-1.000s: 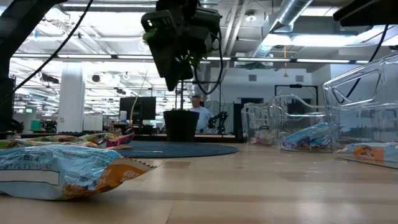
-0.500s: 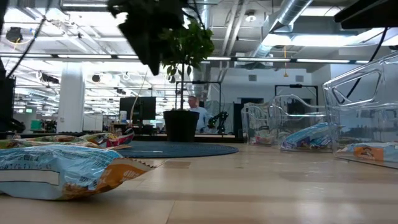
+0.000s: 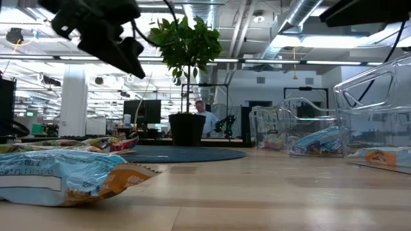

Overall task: Pick and place Granola Bars by type
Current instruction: Put the yellow granola bar into the bottom transparent bin

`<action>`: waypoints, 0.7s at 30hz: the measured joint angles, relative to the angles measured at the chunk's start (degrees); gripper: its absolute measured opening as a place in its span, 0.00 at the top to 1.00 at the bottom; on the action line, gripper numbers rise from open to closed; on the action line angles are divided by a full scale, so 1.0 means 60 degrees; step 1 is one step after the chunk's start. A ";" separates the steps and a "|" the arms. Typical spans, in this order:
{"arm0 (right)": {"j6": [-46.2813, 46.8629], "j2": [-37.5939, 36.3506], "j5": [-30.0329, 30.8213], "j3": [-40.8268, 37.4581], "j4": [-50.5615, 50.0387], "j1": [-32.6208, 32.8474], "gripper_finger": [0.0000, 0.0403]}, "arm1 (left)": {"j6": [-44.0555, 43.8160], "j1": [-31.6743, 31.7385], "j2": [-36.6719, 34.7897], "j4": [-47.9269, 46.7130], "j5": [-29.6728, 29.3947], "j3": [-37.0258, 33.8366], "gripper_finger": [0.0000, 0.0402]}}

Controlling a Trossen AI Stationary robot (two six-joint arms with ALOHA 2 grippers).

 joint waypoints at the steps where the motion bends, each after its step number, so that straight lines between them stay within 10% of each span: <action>1: -0.0362 0.0000 -0.0406 0.0000 0.0392 -0.0168 0.59 | -0.0054 -0.0135 -0.0124 0.0289 -0.0087 -0.0298 0.44; 11: -0.3916 0.0452 -0.7359 0.0023 0.4665 -0.2800 0.59 | -0.0311 -0.1334 -0.0185 0.2026 -0.0964 -0.1744 0.44; 21: -0.4222 0.2686 -1.2136 0.0028 0.7493 -0.5094 0.59 | -0.0558 -0.1974 -0.0210 0.1415 -0.2698 -0.1850 0.44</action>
